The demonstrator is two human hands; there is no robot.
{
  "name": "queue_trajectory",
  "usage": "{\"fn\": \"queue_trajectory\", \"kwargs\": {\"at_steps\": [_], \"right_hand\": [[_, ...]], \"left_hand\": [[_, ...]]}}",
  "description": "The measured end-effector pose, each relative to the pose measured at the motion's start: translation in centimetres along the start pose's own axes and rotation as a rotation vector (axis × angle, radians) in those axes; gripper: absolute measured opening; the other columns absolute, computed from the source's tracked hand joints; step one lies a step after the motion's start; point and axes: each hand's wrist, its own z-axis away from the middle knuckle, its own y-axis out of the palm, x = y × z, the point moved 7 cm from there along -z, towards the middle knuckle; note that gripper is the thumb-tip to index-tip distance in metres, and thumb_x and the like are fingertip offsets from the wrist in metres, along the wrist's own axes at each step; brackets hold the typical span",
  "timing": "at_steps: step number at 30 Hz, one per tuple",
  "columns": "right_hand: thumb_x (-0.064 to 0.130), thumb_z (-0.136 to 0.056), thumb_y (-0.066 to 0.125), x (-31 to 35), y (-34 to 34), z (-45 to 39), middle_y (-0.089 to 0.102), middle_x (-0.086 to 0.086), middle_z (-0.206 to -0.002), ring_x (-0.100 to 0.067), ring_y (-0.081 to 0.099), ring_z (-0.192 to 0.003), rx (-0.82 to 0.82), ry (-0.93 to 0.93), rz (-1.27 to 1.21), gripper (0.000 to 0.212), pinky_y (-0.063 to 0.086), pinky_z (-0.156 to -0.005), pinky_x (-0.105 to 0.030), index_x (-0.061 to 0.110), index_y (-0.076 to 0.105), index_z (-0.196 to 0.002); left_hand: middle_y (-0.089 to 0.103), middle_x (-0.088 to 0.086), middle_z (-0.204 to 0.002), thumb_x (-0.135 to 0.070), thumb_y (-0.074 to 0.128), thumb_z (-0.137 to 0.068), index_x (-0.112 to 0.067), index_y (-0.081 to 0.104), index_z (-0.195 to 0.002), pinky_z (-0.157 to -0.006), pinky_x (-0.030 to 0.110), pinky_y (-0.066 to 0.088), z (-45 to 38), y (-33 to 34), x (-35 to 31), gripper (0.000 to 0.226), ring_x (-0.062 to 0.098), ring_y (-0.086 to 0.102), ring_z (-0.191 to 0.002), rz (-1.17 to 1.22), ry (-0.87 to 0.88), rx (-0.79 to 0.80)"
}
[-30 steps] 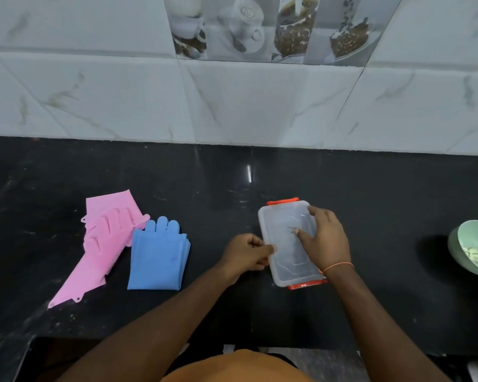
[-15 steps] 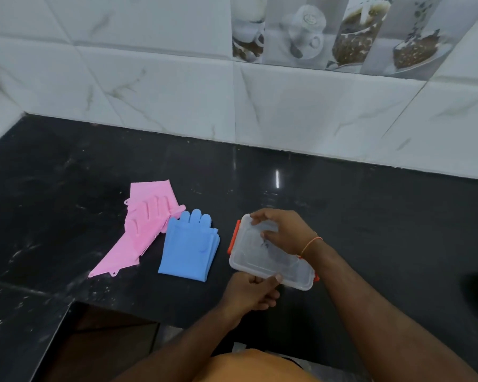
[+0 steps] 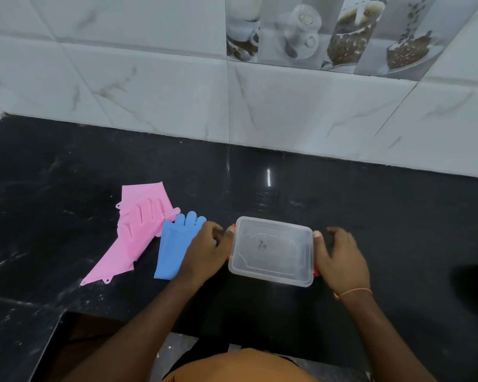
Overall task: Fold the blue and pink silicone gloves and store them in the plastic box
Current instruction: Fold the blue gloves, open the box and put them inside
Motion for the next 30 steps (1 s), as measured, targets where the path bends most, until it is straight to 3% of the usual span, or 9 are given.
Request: {"fn": "queue_trajectory", "kwargs": {"at_steps": [2, 5, 8, 11, 15, 18, 22, 27, 30], "right_hand": [[0.069, -0.103, 0.034, -1.1, 2.0, 1.1, 0.07, 0.009, -0.104, -0.014, 0.07, -0.086, 0.137, 0.049, 0.001, 0.05, 0.057, -0.073, -0.038, 0.029, 0.054, -0.125], [0.058, -0.107, 0.028, -1.3, 3.2, 1.6, 0.065, 0.004, -0.069, -0.013, 0.064, -0.062, 0.14, 0.042, -0.03, 0.037, 0.054, -0.057, -0.039, 0.03, 0.048, -0.095], [0.049, -0.11, 0.028, -0.9, 3.7, 1.7, 0.062, 0.002, -0.068, -0.016, 0.062, -0.06, 0.099, 0.04, -0.066, 0.038, 0.052, -0.056, -0.04, 0.023, 0.048, -0.091], [0.044, -0.111, 0.028, -1.0, 4.0, 1.6, 0.06, 0.004, -0.07, -0.015, 0.06, -0.062, 0.099, 0.03, -0.044, 0.036, 0.042, -0.053, -0.032, 0.02, 0.05, -0.095], [0.04, -0.112, 0.03, -2.1, 4.2, 1.4, 0.064, 0.0, -0.076, -0.019, 0.064, -0.07, 0.121, 0.076, -0.072, 0.037, 0.054, -0.065, -0.041, 0.016, 0.054, -0.099], [0.039, -0.112, 0.031, -2.8, 4.5, 1.6, 0.067, -0.003, -0.077, -0.019, 0.066, -0.072, 0.122, 0.114, -0.159, 0.039, 0.058, -0.07, -0.047, 0.016, 0.056, -0.094], [0.038, -0.112, 0.036, -4.1, 5.0, 1.8, 0.072, -0.004, -0.084, -0.023, 0.069, -0.081, 0.14, 0.204, -0.358, 0.042, 0.059, -0.081, -0.051, 0.016, 0.065, -0.093], [0.054, -0.107, 0.034, -5.4, 4.1, 1.8, 0.072, -0.001, -0.082, -0.024, 0.069, -0.079, 0.17, 0.261, -0.295, 0.047, 0.059, -0.077, -0.049, 0.023, 0.063, -0.086], [0.069, -0.099, 0.03, -4.1, 0.8, 1.2, 0.073, 0.001, -0.106, -0.02, 0.067, -0.099, -0.01, 0.101, -0.146, 0.055, 0.052, -0.08, -0.034, 0.026, 0.065, -0.106]], "left_hand": [[0.066, -0.025, -0.092, -0.072, 0.042, -0.105, -0.04, 0.056, -0.103, -0.051, 0.005, 0.037, 0.0, 1.3, -0.2, 0.035, -0.004, 0.056, -0.07, -0.188, 0.031, 0.043], [0.075, -0.009, -0.125, -0.065, 0.033, -0.11, -0.031, 0.062, -0.125, -0.046, 0.005, 0.039, -0.1, 3.7, -0.5, 0.047, -0.006, 0.051, -0.067, -0.186, 0.039, 0.128], [0.074, -0.004, -0.131, -0.057, 0.034, -0.113, -0.027, 0.064, -0.137, -0.058, -0.017, 0.025, 0.4, 3.8, -1.2, 0.049, -0.007, 0.044, -0.064, -0.143, 0.028, 0.077], [0.075, -0.003, -0.128, -0.055, 0.037, -0.114, -0.026, 0.067, -0.137, -0.064, -0.021, 0.014, 0.7, 2.9, -1.6, 0.048, -0.006, 0.038, -0.06, -0.206, 0.027, 0.009], [0.061, -0.012, -0.097, -0.05, 0.041, -0.114, -0.027, 0.069, -0.119, -0.064, -0.021, 0.001, 0.6, 2.4, -1.5, 0.037, -0.005, 0.036, -0.057, -0.23, 0.011, -0.011], [0.057, -0.022, -0.081, -0.055, 0.039, -0.113, -0.036, 0.057, -0.1, -0.056, -0.017, 0.022, 0.3, 2.4, -0.5, 0.029, -0.001, 0.048, -0.052, -0.177, -0.077, 0.024], [0.064, -0.014, -0.063, -0.053, 0.039, -0.114, -0.035, 0.058, -0.104, -0.036, 0.003, 0.037, -0.2, 3.2, 0.6, 0.028, 0.0, 0.065, -0.044, 0.022, -0.156, 0.247], [0.077, 0.001, -0.084, -0.056, 0.039, -0.113, -0.021, 0.065, -0.1, -0.068, 0.028, 0.063, -0.9, 3.0, 2.7, 0.045, 0.014, 0.071, -0.061, 0.098, -0.287, 0.338], [0.07, -0.01, -0.089, -0.063, 0.041, -0.109, -0.028, 0.065, -0.089, -0.085, 0.029, 0.057, -2.0, 0.7, 1.9, 0.047, 0.008, 0.066, -0.075, -0.222, -0.001, 0.117]]}}
